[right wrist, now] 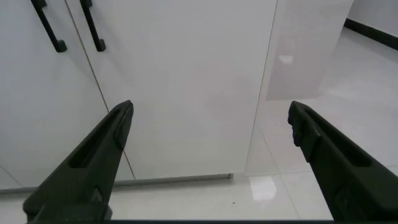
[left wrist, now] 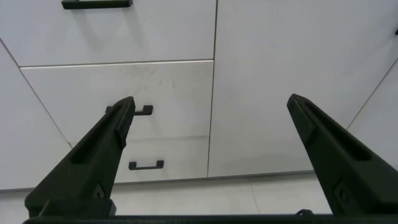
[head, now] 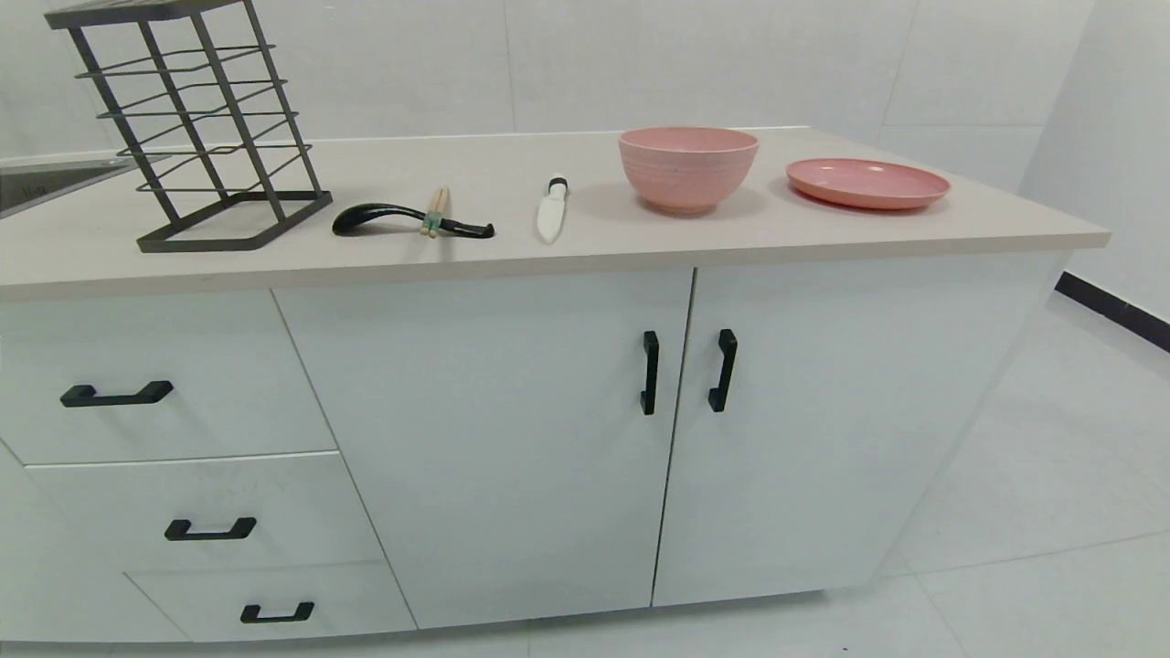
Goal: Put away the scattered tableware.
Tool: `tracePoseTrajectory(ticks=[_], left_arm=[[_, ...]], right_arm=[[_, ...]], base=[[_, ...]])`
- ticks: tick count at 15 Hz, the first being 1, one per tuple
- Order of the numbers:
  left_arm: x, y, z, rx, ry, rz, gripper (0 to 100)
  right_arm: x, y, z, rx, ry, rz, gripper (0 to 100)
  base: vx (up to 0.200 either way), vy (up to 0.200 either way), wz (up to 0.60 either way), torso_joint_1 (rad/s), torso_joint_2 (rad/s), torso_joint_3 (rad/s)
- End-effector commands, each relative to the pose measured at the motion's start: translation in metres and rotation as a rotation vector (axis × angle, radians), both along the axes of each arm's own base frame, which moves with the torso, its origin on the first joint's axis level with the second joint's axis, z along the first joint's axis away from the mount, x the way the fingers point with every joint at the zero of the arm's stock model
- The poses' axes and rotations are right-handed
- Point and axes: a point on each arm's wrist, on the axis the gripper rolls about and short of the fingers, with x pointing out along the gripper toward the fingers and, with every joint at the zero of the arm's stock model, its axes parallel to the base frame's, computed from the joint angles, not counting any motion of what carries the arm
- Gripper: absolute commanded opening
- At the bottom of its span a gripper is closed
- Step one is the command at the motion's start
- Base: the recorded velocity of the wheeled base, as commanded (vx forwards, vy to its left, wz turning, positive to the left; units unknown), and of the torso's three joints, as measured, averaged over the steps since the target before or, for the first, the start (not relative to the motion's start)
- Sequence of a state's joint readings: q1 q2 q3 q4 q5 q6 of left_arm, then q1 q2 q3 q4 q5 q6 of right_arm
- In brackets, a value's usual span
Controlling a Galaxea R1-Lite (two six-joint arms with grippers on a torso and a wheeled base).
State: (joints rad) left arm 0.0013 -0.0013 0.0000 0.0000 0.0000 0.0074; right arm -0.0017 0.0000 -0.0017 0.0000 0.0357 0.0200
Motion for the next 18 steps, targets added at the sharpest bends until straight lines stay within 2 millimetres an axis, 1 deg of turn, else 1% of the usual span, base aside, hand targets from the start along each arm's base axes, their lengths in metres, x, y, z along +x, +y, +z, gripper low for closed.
tracePoseTrajectory(ticks=[1,2,4,5,6,7,8,10,12,14,15,16,18], left_arm=[[0.0,0.0,0.0,0.0,0.001,0.0,100],[0.0,0.0,0.0,0.0,0.001,0.0,100],[0.0,0.0,0.0,0.0,0.001,-0.001,100],[0.0,0.0,0.0,0.002,0.001,-0.001,100],[0.0,0.0,0.0,0.0,0.003,-0.001,100],[0.0,0.0,0.0,0.0,0.001,-0.001,100],[0.0,0.0,0.0,0.002,0.003,-0.001,100],[0.0,0.0,0.0,0.002,0.003,-0.001,100],[0.0,0.0,0.0,0.002,0.003,-0.001,100],[0.0,0.0,0.0,0.002,0.003,-0.001,100],[0.0,0.0,0.0,0.002,0.003,-0.001,100],[0.0,0.0,0.0,0.002,0.003,-0.001,100],[0.0,0.0,0.0,0.0,0.001,-0.001,100]], right_arm=[[0.0,0.0,0.003,0.001,-0.027,0.0,100],[-0.001,0.0,0.012,-0.008,-0.118,0.001,100],[-0.003,0.001,0.021,-0.007,-0.176,0.024,100],[-0.007,0.002,0.031,-0.015,-0.201,0.076,100],[-0.008,0.004,0.049,-0.024,-0.177,0.17,100],[-0.008,0.005,0.055,-0.028,-0.157,0.204,100],[-0.002,0.006,0.066,-0.03,-0.091,0.286,100],[0.01,0.008,0.072,-0.077,-0.022,0.364,100],[0.024,0.009,0.086,-0.102,0.008,0.403,100],[0.047,0.01,0.096,-0.103,0.041,0.453,100],[0.047,0.01,0.096,-0.103,0.041,0.453,100],[0.064,0.012,0.101,-0.102,0.059,0.509,100],[0.086,0.015,0.106,-0.098,0.088,0.538,100]], base=[[0.0,0.0,0.0,0.0,0.0,0.0],[0.0,0.0,0.0,0.0,0.0,0.0],[0.0,0.0,0.0,0.0,0.0,0.0],[0.0,0.0,0.0,0.0,0.0,0.0],[0.0,0.0,0.0,0.0,0.0,0.0],[0.0,0.0,0.0,0.0,0.0,0.0],[0.0,0.0,0.0,0.0,0.0,0.0],[0.0,0.0,0.0,0.0,0.0,0.0],[0.0,0.0,0.0,0.0,0.0,0.0],[0.0,0.0,0.0,0.0,0.0,0.0],[0.0,0.0,0.0,0.0,0.0,0.0],[0.0,0.0,0.0,0.0,0.0,0.0],[0.0,0.0,0.0,0.0,0.0,0.0]])
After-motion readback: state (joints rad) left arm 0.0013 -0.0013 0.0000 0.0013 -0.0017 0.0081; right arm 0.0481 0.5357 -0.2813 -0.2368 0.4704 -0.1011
